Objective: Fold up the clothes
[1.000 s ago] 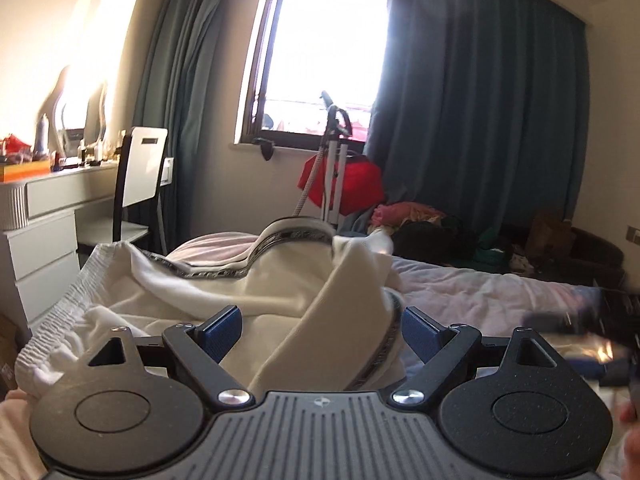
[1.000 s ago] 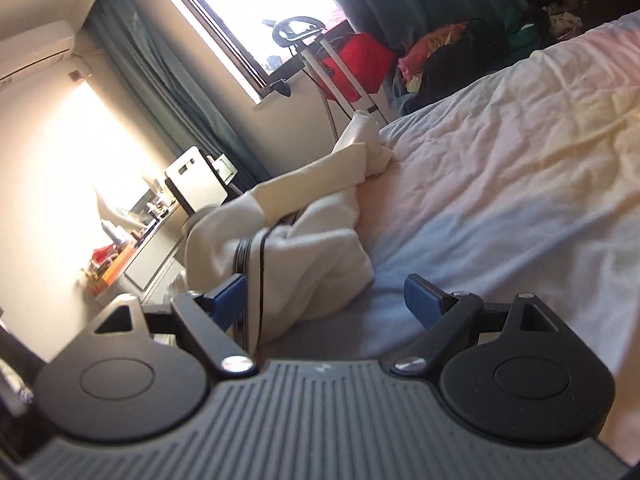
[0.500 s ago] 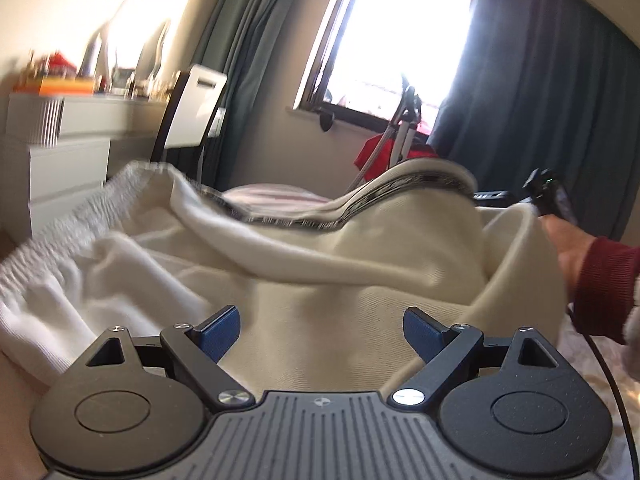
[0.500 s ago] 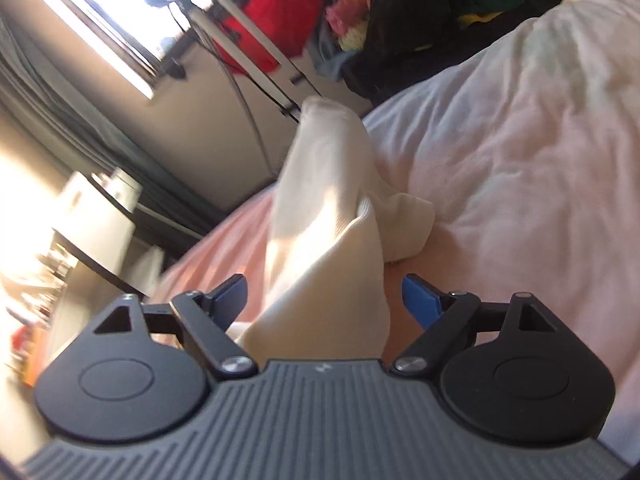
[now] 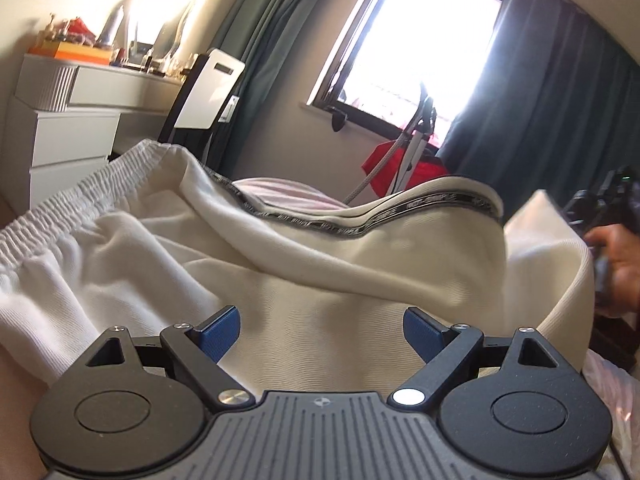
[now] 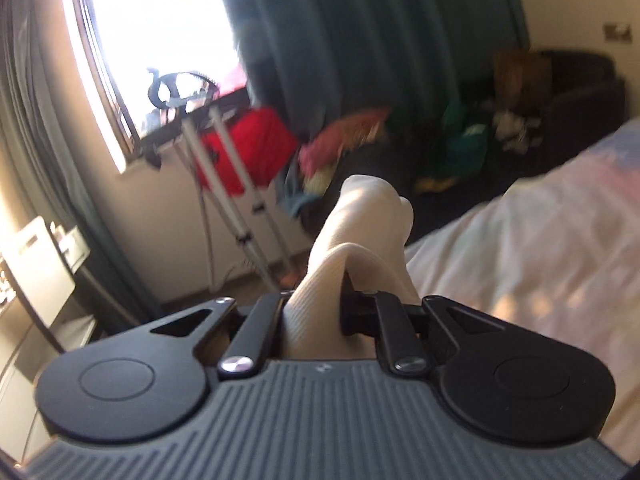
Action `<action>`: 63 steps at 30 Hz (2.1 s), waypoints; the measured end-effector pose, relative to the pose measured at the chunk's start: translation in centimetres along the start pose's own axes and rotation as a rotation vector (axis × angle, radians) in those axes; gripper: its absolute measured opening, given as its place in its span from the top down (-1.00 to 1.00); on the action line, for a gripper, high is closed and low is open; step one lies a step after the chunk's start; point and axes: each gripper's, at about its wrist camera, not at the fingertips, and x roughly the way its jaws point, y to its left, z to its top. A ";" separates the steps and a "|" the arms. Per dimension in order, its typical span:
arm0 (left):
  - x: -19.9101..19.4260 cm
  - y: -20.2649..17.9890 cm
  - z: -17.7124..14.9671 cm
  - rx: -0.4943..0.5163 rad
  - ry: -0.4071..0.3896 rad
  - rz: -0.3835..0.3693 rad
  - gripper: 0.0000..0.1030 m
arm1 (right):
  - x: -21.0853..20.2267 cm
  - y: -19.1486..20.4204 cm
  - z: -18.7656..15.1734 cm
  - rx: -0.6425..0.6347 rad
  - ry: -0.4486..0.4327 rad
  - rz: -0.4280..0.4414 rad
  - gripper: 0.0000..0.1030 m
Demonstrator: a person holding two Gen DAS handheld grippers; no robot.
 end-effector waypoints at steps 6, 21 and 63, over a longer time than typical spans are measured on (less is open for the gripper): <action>-3.1 -2.3 0.4 0.065 -0.035 -0.018 -0.75 | -10.2 -8.9 4.0 0.021 -0.152 -0.040 0.77; -8.6 -4.8 -1.7 0.112 0.026 0.028 -0.75 | -19.1 -36.5 -12.7 0.634 0.157 -0.117 0.71; -7.4 -4.1 -2.7 -0.065 0.184 -0.017 -0.75 | -16.0 -26.1 -10.8 0.129 0.036 0.357 -0.31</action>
